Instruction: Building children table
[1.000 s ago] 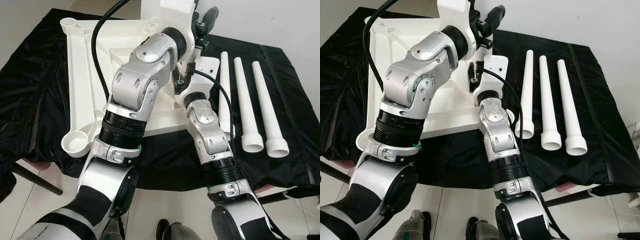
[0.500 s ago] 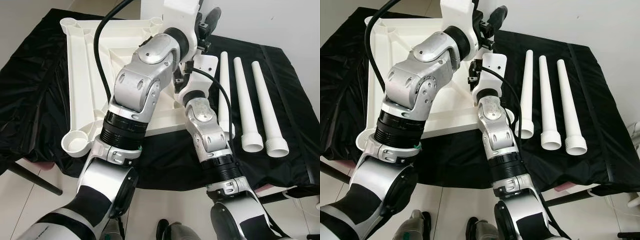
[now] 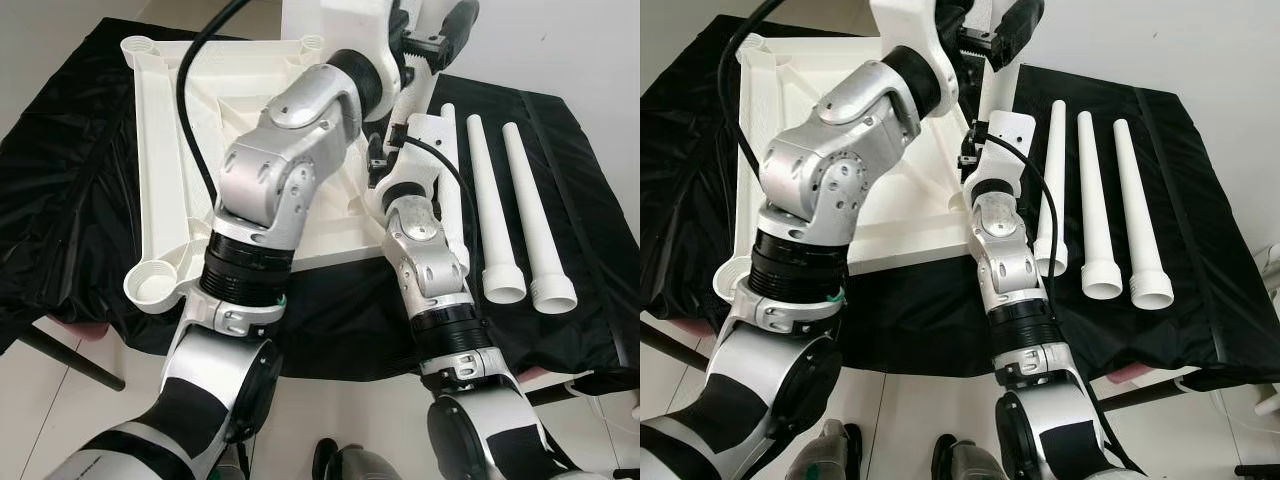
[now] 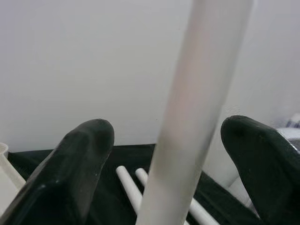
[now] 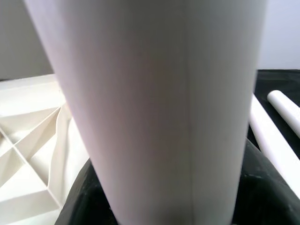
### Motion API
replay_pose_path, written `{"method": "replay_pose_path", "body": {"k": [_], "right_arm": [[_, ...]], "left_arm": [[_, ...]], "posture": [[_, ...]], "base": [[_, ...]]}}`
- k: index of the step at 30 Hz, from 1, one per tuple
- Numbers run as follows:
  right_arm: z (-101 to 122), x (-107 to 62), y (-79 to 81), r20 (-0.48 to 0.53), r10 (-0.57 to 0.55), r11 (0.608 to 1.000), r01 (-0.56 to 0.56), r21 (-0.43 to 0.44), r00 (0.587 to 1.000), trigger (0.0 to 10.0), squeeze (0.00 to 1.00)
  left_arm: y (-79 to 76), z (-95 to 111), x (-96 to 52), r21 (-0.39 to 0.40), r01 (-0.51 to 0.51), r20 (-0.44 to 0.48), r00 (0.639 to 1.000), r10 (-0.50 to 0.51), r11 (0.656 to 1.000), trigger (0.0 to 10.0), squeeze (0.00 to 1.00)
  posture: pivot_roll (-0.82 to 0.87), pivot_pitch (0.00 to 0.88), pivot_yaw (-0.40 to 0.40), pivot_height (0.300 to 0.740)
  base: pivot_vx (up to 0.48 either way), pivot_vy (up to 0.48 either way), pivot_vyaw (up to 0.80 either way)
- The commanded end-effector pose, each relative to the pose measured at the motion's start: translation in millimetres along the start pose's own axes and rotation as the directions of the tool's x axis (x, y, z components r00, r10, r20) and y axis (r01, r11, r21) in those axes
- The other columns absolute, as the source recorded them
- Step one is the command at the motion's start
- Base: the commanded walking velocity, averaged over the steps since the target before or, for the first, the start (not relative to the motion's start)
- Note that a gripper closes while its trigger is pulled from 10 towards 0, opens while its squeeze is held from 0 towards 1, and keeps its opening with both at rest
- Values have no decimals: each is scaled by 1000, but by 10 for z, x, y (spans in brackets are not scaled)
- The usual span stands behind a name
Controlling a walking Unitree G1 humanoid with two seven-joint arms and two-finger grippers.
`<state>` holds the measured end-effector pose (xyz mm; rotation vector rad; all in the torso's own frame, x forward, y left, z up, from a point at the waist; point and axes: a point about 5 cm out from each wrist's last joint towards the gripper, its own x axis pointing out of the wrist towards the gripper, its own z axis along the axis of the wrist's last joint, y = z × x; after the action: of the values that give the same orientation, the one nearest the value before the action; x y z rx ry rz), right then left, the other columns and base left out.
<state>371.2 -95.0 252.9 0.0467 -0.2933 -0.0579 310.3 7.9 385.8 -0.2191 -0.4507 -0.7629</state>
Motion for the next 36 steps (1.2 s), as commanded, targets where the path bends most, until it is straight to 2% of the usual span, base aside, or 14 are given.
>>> {"method": "replay_pose_path", "body": {"k": [1, 2, 5, 8, 10, 15, 18, 19, 20, 22, 26, 28, 34, 36], "right_arm": [[31, 13, -96, 23, -41, 999, 41, 22, 999, 10000, 0], [31, 13, -96, 23, -41, 999, 41, 22, 999, 10000, 0], [52, 8, -197, 37, -66, 996, 63, 67, 997, 10000, 0], [64, 6, -219, 47, -66, 996, 63, 57, 997, 10000, 0], [63, -6, -234, 51, -51, 997, 48, 57, 997, 10000, 0], [76, -32, -256, 73, -28, 999, 25, 38, 997, 10000, 0], [89, -59, -272, 87, 3, 1000, -5, 24, 996, 10000, 0], [92, -80, -296, 93, 14, 1000, -16, 19, 996, 10000, 0], [92, -80, -296, 93, 14, 1000, -16, 19, 996, 10000, 0], [82, -135, -360, 102, 32, 999, -33, 10, 994, 10000, 0], [75, -162, -388, 105, 40, 999, -41, 5, 994, 10000, 0], [51, -223, -449, 111, 59, 998, -60, -2, 992, 10000, 0], [16, -295, -500, 112, 84, 996, -82, -19, 990, 10000, 0], [-8, -333, -533, 108, 96, 995, -92, -39, 989, 10000, 0]], "left_arm": [[-34, 8, -60, -44, 133, 13, 991, -132, 990, 10000, 0], [-34, 8, -60, -44, 133, 13, 991, -132, 990, 10000, 0], [100, 0, -167, -127, 103, 38, 994, -99, 987, 10000, 0], [160, -29, -212, -174, 79, 42, 996, -72, 982, 10000, 0], [211, -74, -252, -173, 52, 18, 999, -49, 984, 10000, 0], [293, -184, -344, -149, 17, -24, 999, -21, 989, 10000, 0], [323, -341, -433, -130, -5, -80, 997, -6, 992, 10000, 0], [337, -451, -503, -109, -18, -119, 993, 5, 994, 10000, 0], [337, -451, -503, -109, -18, -119, 993, 5, 994, 10000, 0], [348, -650, -666, -66, -31, -194, 981, 18, 997, 10000, 0], [342, -719, -737, -57, -29, -223, 975, 16, 998, 10000, 0], [310, -840, -897, -22, 5, -269, 963, -10, 1000, 10000, 0], [239, -948, -1077, 46, 93, -316, 946, -74, 995, 10000, 0], [184, -968, -1150, 107, 162, -328, 937, -119, 981, 10000, 0]], "posture": [[121, 162, -86, 740], [121, 162, -86, 740], [118, 163, -84, 740], [120, 165, -84, 740], [122, 162, -89, 740], [118, 161, -91, 740], [116, 158, -90, 740], [110, 156, -88, 740], [110, 156, -88, 740], [106, 154, -86, 740], [105, 154, -85, 740], [105, 152, -82, 740], [104, 155, -79, 740], [104, 157, -78, 740]], "base": [[0, 0, 0], [0, 0, 0], [0, 0, 0], [0, 0, 0], [0, 0, 0], [0, 0, 0], [0, 0, 0], [0, 0, 0], [0, 0, 0], [0, 0, 0], [0, 0, 0], [0, 0, 0], [0, 0, 0], [0, 0, 0]]}}
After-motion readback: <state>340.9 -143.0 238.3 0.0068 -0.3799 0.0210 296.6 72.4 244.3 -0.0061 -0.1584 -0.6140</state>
